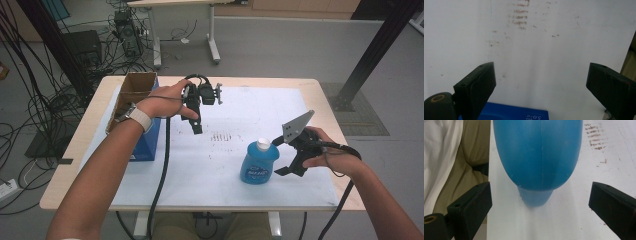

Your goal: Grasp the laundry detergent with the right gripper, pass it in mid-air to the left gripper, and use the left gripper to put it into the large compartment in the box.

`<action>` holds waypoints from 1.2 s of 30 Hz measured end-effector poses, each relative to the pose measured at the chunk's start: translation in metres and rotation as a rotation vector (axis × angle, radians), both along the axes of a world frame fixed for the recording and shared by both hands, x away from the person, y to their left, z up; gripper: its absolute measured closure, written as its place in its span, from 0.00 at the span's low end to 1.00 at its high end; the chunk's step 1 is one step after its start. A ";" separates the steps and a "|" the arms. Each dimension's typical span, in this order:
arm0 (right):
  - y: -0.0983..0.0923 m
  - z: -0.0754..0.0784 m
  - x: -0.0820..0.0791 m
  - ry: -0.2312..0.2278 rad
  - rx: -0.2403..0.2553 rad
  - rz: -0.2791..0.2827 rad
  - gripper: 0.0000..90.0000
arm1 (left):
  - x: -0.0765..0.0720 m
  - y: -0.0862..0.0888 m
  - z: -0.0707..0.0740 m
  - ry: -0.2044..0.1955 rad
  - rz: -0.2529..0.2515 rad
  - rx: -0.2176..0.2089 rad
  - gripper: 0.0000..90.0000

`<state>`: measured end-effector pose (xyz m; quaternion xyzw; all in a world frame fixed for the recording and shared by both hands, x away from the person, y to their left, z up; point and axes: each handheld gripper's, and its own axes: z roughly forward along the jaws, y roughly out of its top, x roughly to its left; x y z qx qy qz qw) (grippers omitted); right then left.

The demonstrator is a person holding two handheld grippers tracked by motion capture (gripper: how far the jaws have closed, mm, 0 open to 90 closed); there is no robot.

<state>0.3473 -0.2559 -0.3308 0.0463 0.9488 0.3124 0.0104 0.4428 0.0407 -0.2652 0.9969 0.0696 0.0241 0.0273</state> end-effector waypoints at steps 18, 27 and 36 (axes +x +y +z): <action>-0.001 -0.011 0.002 0.010 0.051 0.008 0.06 | 0.000 -0.001 -0.003 0.003 0.000 -0.001 0.10; 0.001 -0.016 0.002 0.015 0.057 0.018 0.06 | 0.000 0.000 -0.003 0.004 0.003 0.001 0.10; 0.001 -0.017 0.001 0.010 0.065 0.019 0.06 | 0.000 0.000 -0.005 0.006 0.003 0.000 0.11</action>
